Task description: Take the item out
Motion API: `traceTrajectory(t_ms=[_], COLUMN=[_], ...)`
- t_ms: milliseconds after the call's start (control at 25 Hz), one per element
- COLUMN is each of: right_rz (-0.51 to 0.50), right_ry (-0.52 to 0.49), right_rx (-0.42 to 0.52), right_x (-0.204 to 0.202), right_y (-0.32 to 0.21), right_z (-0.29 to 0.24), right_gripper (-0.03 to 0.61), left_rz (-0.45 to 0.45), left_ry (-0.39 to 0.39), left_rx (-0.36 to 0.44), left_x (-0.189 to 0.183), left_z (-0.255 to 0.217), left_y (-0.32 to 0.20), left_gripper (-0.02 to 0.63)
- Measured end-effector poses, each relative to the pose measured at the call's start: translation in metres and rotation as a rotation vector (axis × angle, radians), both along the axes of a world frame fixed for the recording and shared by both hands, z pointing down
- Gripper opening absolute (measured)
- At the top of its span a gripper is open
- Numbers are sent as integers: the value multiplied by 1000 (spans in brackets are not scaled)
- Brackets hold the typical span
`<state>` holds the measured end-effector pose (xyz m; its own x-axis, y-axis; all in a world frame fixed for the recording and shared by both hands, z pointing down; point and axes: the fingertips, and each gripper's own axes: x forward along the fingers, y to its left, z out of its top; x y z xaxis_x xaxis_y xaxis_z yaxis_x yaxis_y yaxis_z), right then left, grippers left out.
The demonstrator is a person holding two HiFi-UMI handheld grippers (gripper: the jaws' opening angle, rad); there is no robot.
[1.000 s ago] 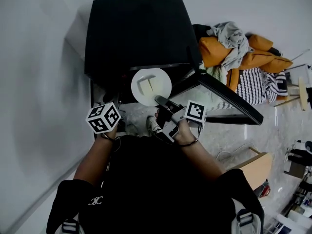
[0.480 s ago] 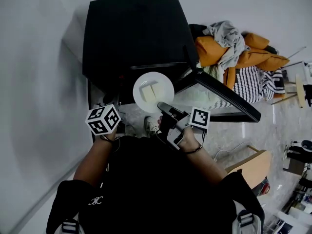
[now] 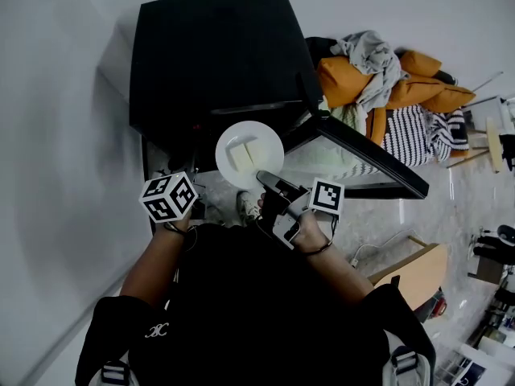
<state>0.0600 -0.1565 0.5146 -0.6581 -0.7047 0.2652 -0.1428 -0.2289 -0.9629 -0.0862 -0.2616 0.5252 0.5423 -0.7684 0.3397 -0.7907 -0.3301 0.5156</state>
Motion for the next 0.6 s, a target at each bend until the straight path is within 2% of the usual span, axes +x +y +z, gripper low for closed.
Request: traceTrajectory(t_ms=[600], right_rz=[-23], right_ry=[13], right_rx=[10], right_x=[-1], right_y=[0], right_z=[1], right_gripper=[21], left_rz=[-6], left_ry=[0], left_rx=[-26], left_x=[1], left_z=[7], left_y=[6], left_gripper=[8])
